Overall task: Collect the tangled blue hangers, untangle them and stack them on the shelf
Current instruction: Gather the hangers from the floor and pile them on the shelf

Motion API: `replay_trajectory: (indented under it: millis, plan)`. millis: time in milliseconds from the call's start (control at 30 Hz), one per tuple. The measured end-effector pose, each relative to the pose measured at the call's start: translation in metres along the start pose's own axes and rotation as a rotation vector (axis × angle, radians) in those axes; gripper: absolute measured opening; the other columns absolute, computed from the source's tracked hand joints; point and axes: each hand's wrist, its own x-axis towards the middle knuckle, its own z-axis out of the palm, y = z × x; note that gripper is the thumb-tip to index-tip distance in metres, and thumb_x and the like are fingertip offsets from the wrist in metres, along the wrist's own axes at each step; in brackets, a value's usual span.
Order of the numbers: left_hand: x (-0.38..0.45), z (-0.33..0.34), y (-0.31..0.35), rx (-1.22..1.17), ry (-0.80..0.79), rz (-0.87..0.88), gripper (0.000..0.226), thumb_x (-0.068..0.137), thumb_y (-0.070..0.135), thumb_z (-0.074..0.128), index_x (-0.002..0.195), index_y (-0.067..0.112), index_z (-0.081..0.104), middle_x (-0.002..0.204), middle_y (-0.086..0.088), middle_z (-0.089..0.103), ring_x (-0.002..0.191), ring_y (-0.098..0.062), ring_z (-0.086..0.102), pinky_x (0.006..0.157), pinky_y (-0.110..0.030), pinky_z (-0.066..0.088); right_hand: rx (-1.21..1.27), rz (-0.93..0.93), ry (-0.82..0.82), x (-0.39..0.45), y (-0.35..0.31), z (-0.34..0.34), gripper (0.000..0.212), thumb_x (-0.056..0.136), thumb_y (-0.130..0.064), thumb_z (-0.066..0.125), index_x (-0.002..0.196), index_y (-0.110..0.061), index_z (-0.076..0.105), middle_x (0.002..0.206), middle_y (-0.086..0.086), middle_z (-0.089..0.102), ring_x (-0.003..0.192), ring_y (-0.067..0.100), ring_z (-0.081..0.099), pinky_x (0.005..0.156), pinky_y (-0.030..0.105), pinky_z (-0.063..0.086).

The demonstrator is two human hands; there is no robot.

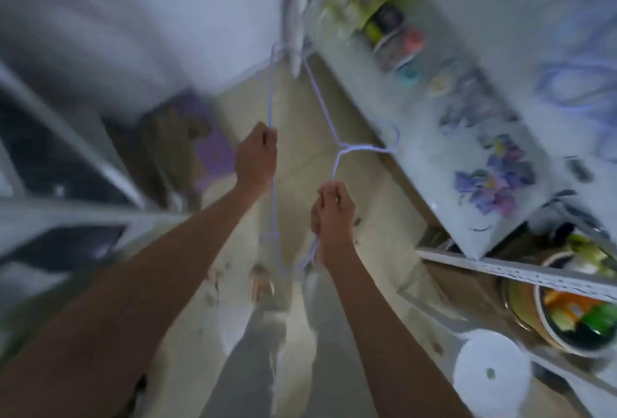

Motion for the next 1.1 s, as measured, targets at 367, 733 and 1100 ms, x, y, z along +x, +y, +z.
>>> replay_trajectory:
  millis: [367, 733, 1100]
  plan:
    - [-0.124, 0.134, 0.175, 0.138, -0.275, 0.605, 0.035, 0.108, 0.018, 0.046, 0.078, 0.001, 0.053, 0.065, -0.021, 0.058, 0.062, -0.039, 0.058, 0.062, -0.051, 0.046, 0.469, -0.106, 0.212, -0.103, -0.105, -0.19, 0.032, 0.11, -0.028, 0.047, 0.094, -0.004, 0.06, 0.055, 0.008, 0.025, 0.036, 0.011, 0.022, 0.038, 0.016, 0.02]
    - [-0.167, 0.248, 0.302, 0.29, -0.529, 0.733, 0.035, 0.106, 0.02, 0.041, 0.073, 0.008, 0.046, 0.072, -0.023, 0.064, 0.071, -0.042, 0.063, 0.072, -0.052, 0.051, 0.641, -0.141, 0.338, -0.099, -0.17, -0.299, 0.033, 0.11, -0.033, 0.047, 0.091, -0.01, 0.061, 0.055, 0.002, 0.026, 0.04, 0.01, 0.021, 0.038, 0.017, 0.02]
    - [-0.104, 0.276, 0.388, 0.247, -0.711, 0.448, 0.027, 0.101, 0.032, 0.05, 0.101, 0.008, 0.063, 0.065, -0.002, 0.071, 0.049, -0.015, 0.065, 0.048, -0.027, 0.05, 0.254, -0.195, 0.285, -0.024, -0.259, -0.329, 0.023, 0.11, -0.012, 0.041, 0.113, -0.006, 0.063, 0.074, 0.012, 0.072, 0.05, 0.024, 0.062, 0.058, 0.037, 0.057]
